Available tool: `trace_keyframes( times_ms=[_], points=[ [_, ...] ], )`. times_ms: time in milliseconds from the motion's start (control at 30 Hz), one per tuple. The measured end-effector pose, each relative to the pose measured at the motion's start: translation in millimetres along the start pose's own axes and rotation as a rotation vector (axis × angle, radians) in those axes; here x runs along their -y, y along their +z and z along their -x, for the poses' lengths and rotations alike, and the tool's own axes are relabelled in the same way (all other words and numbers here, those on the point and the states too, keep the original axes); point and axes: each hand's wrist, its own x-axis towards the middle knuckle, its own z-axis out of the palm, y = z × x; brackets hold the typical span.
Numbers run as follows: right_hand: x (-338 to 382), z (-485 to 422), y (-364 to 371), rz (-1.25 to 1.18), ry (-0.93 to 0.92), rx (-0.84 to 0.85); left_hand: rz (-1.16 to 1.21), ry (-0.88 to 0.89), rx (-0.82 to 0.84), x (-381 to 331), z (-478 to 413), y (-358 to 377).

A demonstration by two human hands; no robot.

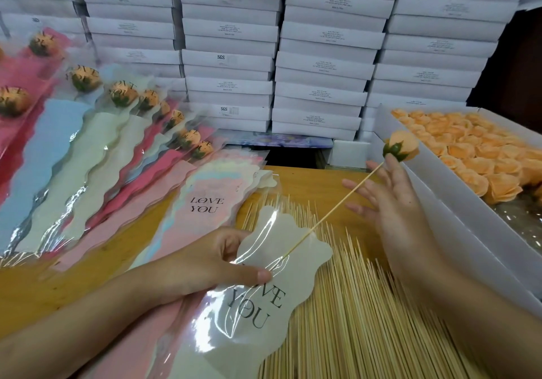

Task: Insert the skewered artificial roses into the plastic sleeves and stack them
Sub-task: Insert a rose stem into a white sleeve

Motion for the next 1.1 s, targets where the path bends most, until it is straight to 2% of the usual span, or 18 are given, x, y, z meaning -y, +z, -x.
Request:
trace_keyframes(
  times_ms=[200,633,933,1000,1100],
  points=[
    [2.0,4.5,3.5,0.080,-0.014,0.024,-0.032,-0.023,-0.044,2.3,0.4,-1.4],
    [-3.9,28.5,11.9,0.263,-0.099,0.335,0.015,0.008,-0.016,5.1,-0.4,-4.2],
    [-2.8,42.1,12.8,0.360,-0.180,0.445,0.020,0.016,-0.045,6.5,-0.1,-4.4],
    [-1.8,43.3,12.9,0.380,-0.212,0.476,-0.010,0.003,-0.104,8.6,-1.1,-5.2],
    [-1.4,42.9,13.7,0.321,-0.193,0.487,0.010,-0.005,-0.115,10.6,0.2,-6.9]
  ],
)
